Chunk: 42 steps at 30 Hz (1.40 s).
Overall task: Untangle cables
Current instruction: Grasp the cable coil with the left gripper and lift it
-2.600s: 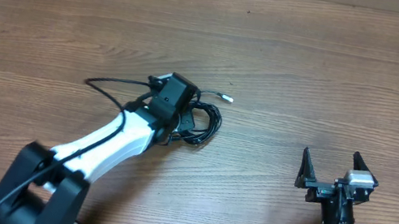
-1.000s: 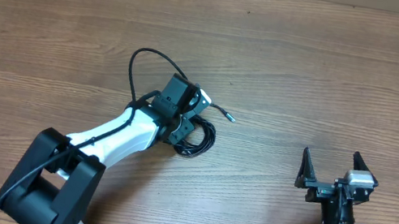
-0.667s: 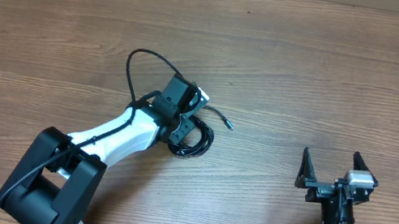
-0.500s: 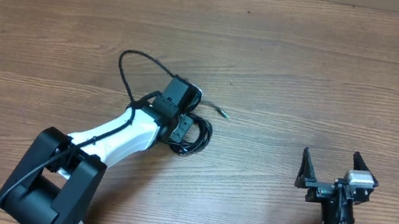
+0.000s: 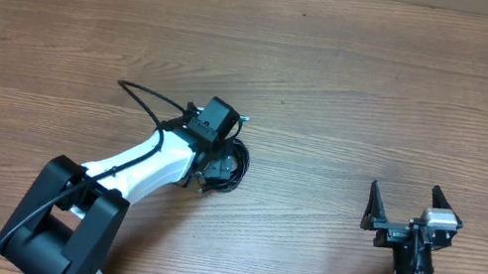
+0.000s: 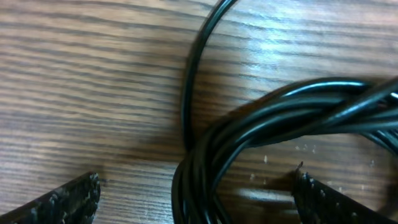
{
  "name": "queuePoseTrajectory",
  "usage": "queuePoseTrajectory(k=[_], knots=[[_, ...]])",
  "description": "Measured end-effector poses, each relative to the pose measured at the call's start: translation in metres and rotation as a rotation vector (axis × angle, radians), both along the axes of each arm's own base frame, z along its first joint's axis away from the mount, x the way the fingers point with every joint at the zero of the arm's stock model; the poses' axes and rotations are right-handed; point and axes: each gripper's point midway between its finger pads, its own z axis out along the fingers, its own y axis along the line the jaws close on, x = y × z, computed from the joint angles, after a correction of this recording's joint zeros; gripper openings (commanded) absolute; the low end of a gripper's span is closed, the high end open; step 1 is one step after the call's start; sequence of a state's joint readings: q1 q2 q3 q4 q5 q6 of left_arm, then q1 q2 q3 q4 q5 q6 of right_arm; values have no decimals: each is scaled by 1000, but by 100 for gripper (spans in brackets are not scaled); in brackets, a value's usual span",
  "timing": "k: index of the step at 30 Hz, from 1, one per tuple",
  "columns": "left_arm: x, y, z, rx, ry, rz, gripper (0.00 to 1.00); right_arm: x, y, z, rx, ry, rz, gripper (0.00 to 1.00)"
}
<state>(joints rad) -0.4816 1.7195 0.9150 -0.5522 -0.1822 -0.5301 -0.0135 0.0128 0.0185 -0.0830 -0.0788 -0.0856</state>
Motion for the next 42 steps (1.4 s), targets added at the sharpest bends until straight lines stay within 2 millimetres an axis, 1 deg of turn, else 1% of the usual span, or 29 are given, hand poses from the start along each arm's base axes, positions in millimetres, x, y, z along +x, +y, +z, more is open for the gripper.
queuePoseTrajectory(k=[4,6,7,8,9,12,14,18,19,21,23,25,28,29,30,31,34,36,42], knots=[[11,-9,11,3,-24,-116,98,0,0,0,0,0,0,100],[25,-16,24,9,-73,-220,95,0,0,0,1,0,0,100],[29,-18,27,21,-86,-274,94,0,0,0,0,0,0,100],[30,-19,29,40,-90,-335,88,0,0,0,0,0,0,100],[30,-19,29,64,-86,-408,81,0,0,0,0,0,0,100],[29,-19,29,121,-76,-586,76,0,0,0,1,0,0,100],[28,-22,28,138,-71,-685,66,0,0,0,0,0,0,100],[23,-36,27,93,-70,-821,61,0,0,0,0,0,0,100],[22,-38,27,82,-72,-846,58,0,0,0,1,0,0,100],[23,-43,28,67,-82,-872,51,0,0,0,0,0,0,100],[25,-46,29,62,-97,-887,48,0,0,0,0,0,0,100],[27,-48,28,56,-104,-892,45,0,0,0,0,0,0,100],[26,-49,13,53,-74,-903,45,0,0,0,0,0,0,100],[27,-49,9,55,-67,-907,39,0,0,0,0,0,0,100],[28,-50,7,56,-66,-908,14,0,0,0,0,0,0,100],[30,-50,6,60,-66,-910,4,0,0,0,0,-1,0,100],[35,-50,5,66,-73,-904,4,0,0,0,1,0,0,100],[35,-51,5,55,-73,-889,4,0,0,0,0,0,0,100],[37,-53,8,12,-68,-772,4,0,0,0,0,-1,0,100]])
